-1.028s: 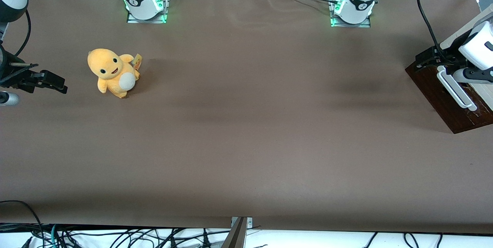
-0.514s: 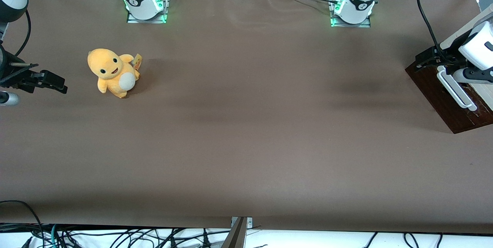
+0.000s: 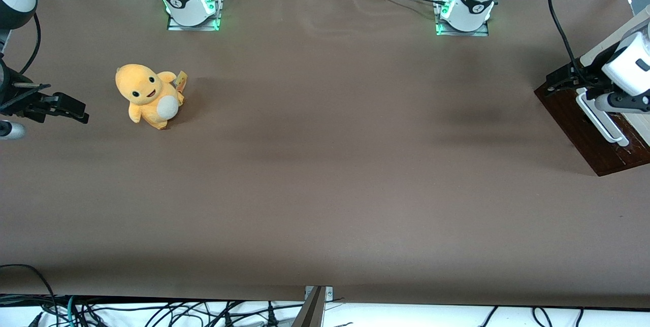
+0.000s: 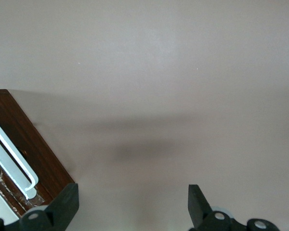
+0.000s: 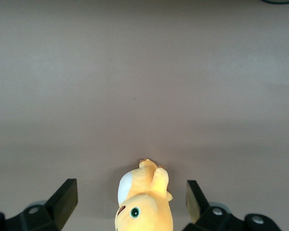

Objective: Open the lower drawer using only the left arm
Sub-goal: 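Lower the open left gripper to the lower drawer's white handle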

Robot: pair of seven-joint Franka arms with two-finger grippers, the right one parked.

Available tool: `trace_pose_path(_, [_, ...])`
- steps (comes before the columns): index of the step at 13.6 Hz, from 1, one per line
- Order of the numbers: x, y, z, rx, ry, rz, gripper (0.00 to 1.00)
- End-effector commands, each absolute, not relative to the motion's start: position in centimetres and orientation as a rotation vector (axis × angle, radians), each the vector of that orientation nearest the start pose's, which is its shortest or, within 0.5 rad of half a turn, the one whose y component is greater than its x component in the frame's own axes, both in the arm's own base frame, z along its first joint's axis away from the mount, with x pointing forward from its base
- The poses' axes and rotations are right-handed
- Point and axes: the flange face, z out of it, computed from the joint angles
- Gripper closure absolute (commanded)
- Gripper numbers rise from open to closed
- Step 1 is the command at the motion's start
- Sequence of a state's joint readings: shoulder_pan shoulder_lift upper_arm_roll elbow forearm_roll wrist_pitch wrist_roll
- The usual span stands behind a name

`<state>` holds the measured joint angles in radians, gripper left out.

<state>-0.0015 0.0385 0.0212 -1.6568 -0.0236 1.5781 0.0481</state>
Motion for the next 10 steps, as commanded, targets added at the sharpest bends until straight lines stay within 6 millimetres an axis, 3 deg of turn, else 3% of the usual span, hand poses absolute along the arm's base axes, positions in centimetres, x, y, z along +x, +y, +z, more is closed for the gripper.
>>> trace_pose_path(1, [57.8, 1.3, 53.0, -3.09, -0.028, 0.28, 0.0])
trace_pose_path(5, [59.3, 1.5, 46.4, -2.863, -0.169, 0.454, 0.0])
trace_pose_path(7, [60.2, 0.5, 42.7, -2.726, -0.222, 0.485, 0.0])
trace_pose_path(10, [60.9, 0.3, 38.8, -2.591, -0.253, 0.503, 0.0])
